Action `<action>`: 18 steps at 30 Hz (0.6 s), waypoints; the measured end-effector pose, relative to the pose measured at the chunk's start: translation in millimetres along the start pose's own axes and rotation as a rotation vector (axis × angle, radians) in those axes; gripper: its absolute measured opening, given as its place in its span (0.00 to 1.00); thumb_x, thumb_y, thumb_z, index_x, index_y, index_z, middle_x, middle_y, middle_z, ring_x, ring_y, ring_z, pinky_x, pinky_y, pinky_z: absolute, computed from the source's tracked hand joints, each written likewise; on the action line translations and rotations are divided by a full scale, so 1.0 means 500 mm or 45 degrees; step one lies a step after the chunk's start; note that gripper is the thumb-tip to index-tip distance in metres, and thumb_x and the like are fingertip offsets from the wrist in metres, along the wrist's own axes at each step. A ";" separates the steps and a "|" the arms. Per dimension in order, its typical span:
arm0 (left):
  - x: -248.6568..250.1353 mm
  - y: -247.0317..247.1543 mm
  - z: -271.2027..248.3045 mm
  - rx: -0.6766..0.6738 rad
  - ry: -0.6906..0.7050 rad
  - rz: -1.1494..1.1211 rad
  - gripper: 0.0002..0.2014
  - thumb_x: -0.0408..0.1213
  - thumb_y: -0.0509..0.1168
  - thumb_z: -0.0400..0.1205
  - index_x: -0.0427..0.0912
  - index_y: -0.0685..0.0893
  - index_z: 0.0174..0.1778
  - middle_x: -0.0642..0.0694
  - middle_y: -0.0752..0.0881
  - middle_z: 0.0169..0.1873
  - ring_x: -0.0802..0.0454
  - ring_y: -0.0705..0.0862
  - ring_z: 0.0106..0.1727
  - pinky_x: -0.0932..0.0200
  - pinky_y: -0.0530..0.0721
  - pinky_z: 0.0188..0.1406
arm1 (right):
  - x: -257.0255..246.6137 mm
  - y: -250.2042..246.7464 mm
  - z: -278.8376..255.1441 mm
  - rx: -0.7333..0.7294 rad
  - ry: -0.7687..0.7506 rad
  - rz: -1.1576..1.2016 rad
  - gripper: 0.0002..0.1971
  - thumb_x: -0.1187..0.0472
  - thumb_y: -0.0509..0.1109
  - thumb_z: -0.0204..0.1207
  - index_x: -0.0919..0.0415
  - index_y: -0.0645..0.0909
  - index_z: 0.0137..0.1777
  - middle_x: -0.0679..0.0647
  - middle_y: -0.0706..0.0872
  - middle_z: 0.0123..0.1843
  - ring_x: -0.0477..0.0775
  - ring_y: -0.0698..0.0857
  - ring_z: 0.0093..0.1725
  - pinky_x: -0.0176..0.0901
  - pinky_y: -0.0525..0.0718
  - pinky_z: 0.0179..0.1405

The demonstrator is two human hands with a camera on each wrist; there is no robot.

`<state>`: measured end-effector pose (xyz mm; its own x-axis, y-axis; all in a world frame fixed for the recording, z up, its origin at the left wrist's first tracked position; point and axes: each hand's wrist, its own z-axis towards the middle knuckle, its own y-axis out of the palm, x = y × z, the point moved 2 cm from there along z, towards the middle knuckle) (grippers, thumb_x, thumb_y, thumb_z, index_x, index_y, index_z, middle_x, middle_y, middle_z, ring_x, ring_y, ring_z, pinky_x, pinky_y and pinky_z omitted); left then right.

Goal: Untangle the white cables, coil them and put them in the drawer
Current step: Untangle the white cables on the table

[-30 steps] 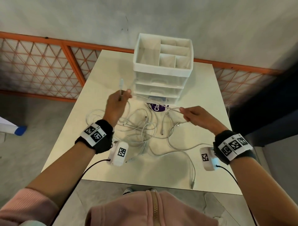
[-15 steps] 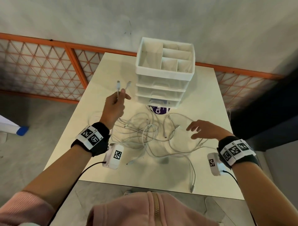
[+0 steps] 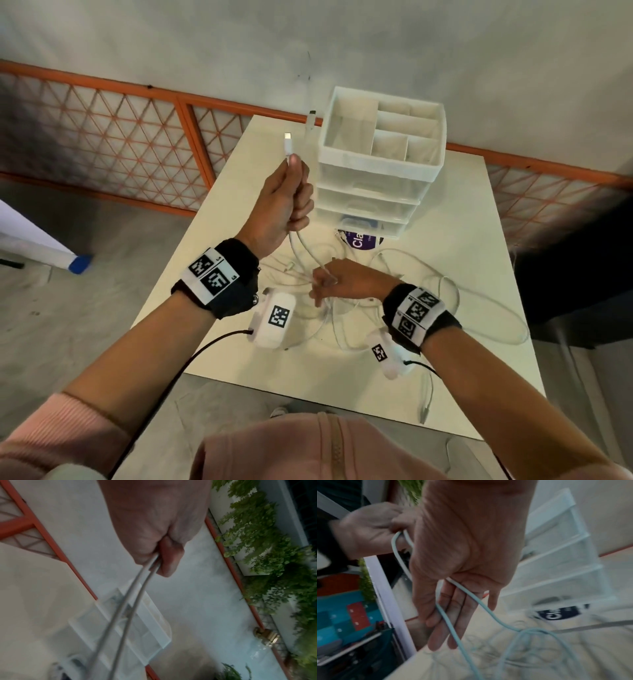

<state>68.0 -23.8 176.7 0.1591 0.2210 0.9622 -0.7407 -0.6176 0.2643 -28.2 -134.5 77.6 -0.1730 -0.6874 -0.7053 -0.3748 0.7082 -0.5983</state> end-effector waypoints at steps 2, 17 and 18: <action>-0.008 -0.040 -0.009 0.059 0.013 0.069 0.19 0.48 0.42 0.89 0.48 0.62 0.33 0.58 0.59 0.18 0.61 0.54 0.18 0.68 0.54 0.14 | 0.049 -0.019 -0.020 0.097 0.129 -0.018 0.15 0.52 0.67 0.79 0.60 0.81 0.34 0.50 0.89 0.34 0.33 0.83 0.31 0.29 0.78 0.38; -0.103 -0.014 -0.022 -0.155 -0.083 0.620 0.18 0.45 0.81 0.64 0.60 0.89 0.49 0.51 0.69 0.19 0.54 0.61 0.25 0.60 0.62 0.27 | 0.008 -0.109 -0.091 0.304 0.133 -0.092 0.14 0.55 0.71 0.76 0.68 0.83 0.38 0.57 0.83 0.32 0.45 0.76 0.27 0.28 0.72 0.29; -0.115 -0.004 -0.020 -0.273 -0.126 0.638 0.21 0.47 0.81 0.64 0.58 0.89 0.53 0.43 0.75 0.23 0.51 0.64 0.26 0.58 0.64 0.29 | -0.004 -0.110 -0.090 0.311 0.094 -0.085 0.12 0.58 0.70 0.76 0.69 0.84 0.40 0.62 0.85 0.35 0.47 0.76 0.29 0.32 0.73 0.30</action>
<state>53.6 -27.7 120.0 -0.1938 -0.1386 0.9712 -0.8564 -0.4591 -0.2364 -48.0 -179.1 129.1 -0.2244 -0.7376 -0.6368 -0.1583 0.6724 -0.7231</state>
